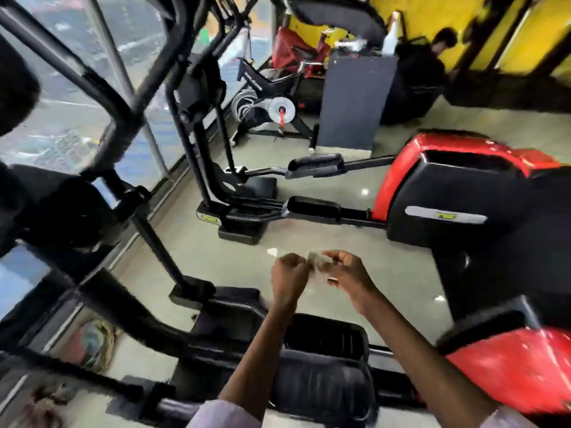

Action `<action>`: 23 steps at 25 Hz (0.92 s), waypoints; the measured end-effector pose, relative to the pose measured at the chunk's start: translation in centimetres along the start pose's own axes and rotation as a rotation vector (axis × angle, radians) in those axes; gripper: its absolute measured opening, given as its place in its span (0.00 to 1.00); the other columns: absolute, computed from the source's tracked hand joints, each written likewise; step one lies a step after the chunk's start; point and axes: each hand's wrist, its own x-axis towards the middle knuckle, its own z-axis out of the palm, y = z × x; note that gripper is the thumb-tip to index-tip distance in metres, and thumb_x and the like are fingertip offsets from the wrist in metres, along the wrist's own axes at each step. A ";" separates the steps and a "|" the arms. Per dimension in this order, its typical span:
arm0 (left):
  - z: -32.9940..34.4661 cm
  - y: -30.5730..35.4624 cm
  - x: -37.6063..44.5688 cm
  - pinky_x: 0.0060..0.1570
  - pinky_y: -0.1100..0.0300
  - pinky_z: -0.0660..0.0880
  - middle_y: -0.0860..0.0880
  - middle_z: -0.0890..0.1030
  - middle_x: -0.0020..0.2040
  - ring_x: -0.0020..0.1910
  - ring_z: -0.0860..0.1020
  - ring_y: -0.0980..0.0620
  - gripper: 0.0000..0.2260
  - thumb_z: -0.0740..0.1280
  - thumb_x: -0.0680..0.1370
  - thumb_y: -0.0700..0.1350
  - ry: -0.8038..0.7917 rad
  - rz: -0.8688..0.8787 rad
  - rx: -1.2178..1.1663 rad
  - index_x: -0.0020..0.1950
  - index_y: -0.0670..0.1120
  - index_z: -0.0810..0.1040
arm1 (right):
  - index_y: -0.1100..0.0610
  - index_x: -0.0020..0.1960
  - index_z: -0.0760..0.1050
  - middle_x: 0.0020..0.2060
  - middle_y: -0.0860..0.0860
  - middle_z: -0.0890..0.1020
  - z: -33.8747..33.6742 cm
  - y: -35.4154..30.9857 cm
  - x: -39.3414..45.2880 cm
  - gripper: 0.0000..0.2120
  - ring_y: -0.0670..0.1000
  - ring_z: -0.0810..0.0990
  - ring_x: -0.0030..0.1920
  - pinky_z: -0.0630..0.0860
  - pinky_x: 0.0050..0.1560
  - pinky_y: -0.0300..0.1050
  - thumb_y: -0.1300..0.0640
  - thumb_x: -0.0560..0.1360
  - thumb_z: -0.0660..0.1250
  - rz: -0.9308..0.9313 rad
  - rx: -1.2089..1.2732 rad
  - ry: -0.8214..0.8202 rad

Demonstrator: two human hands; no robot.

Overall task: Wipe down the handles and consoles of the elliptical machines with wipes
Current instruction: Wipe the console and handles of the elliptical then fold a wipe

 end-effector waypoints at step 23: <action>70.4 6.7 -56.3 0.19 0.67 0.60 0.46 0.75 0.28 0.18 0.67 0.57 0.08 0.60 0.79 0.34 -1.387 0.003 0.312 0.42 0.43 0.74 | 0.60 0.43 0.76 0.27 0.52 0.77 -71.5 23.3 -43.2 0.07 0.45 0.72 0.23 0.72 0.27 0.38 0.64 0.80 0.65 0.153 0.808 1.251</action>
